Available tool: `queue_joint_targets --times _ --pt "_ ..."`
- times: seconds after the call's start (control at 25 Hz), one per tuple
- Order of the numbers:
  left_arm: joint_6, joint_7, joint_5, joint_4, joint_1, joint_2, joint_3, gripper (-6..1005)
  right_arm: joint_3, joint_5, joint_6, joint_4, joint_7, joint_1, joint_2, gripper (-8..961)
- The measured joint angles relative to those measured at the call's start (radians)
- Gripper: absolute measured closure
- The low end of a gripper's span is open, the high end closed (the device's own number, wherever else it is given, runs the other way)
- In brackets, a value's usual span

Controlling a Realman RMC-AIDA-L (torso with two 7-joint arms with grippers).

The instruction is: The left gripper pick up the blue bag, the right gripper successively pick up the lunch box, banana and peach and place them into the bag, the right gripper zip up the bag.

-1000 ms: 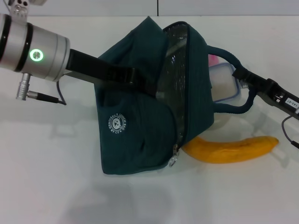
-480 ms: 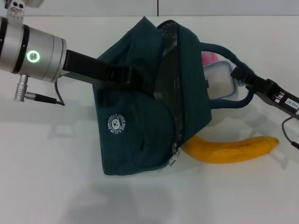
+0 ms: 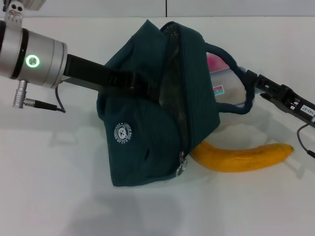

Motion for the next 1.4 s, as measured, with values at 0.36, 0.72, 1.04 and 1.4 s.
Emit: queue_joint_targets --times 0.36,0.72,1.04,1.4 --pt "-0.002 0.04 0.011 -0.067 0.0 0.011 -0.059 959 0.005 0.001 -0.002 0.0 0.002 -0.004 0.0 220" --pt "-0.002 0.051 0.03 -0.07 0.001 0.013 -0.067 959 0.006 0.002 -0.002 0.0 0.01 -0.006 0.0 238" --pt "-0.002 0.053 0.03 -0.071 0.001 0.014 -0.067 958 0.007 0.004 -0.002 0.0 0.02 -0.006 0.0 254" --pt "-0.002 0.054 0.03 -0.081 0.0 0.014 -0.067 958 0.008 0.017 0.005 0.0 0.028 -0.006 0.002 403"
